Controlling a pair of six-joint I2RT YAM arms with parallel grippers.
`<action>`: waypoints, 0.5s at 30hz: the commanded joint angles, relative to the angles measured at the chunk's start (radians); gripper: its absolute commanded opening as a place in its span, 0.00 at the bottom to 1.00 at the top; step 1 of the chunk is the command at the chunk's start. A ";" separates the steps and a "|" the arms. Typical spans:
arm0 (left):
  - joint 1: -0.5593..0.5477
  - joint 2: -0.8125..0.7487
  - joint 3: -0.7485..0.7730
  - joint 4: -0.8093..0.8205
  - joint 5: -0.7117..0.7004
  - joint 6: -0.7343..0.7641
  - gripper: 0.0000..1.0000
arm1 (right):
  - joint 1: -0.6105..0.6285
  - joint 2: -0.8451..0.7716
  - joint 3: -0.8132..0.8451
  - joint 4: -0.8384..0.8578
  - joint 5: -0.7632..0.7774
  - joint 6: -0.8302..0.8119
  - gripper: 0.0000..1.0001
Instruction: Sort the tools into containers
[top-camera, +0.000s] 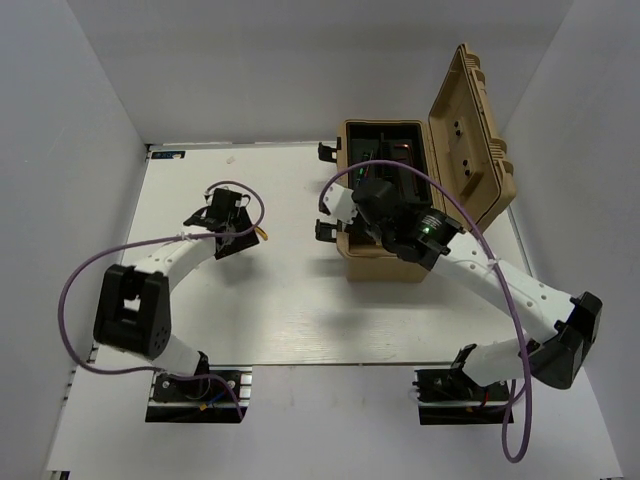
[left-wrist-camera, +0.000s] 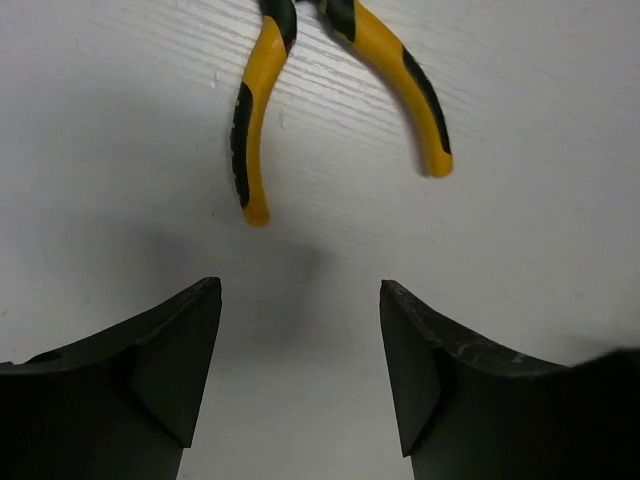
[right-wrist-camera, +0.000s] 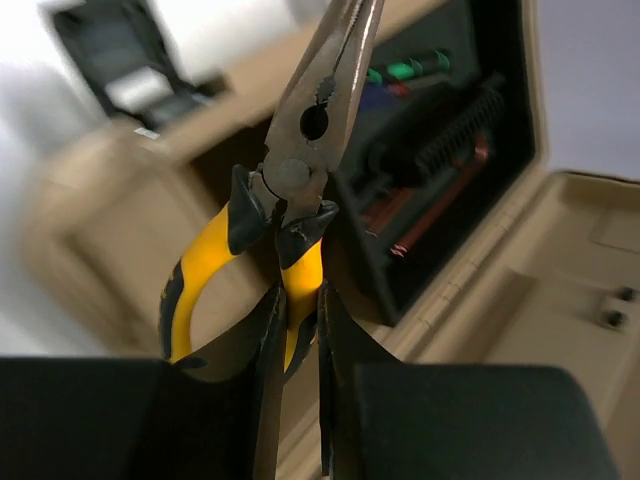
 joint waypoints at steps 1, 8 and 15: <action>0.047 0.093 0.056 0.037 0.081 0.054 0.74 | -0.055 -0.071 -0.042 0.205 0.087 -0.155 0.00; 0.090 0.160 0.105 0.047 0.090 0.146 0.70 | -0.131 -0.110 -0.200 0.332 -0.001 -0.334 0.00; 0.110 0.169 0.125 0.038 0.090 0.200 0.72 | -0.167 -0.136 -0.340 0.389 -0.150 -0.361 0.00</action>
